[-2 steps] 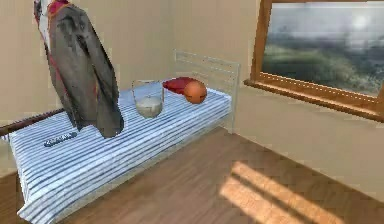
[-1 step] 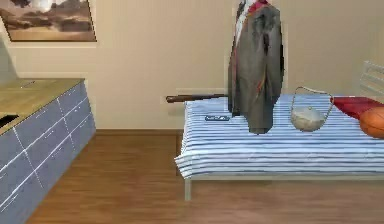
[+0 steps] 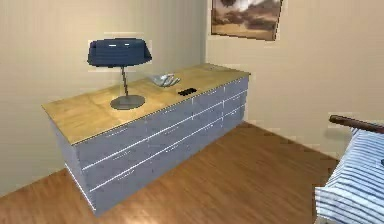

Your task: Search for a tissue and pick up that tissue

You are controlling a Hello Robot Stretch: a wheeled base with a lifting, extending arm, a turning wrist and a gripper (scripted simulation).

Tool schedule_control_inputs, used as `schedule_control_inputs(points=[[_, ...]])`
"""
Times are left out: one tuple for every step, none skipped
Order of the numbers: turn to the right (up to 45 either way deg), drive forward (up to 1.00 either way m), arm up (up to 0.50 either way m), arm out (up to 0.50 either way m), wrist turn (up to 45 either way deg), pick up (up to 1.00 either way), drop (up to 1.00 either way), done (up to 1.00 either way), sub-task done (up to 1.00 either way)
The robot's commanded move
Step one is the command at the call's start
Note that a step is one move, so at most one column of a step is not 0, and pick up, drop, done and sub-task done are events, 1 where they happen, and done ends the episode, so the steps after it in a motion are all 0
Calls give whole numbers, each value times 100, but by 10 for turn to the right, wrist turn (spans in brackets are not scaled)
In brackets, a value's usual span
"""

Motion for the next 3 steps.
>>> schedule_control_inputs(points=[[-420,0,0,0,0,0,0,0,0],[0,60,0,0,0,0,0,0,0],[-450,0,0,0,0,0,0,0,0]])
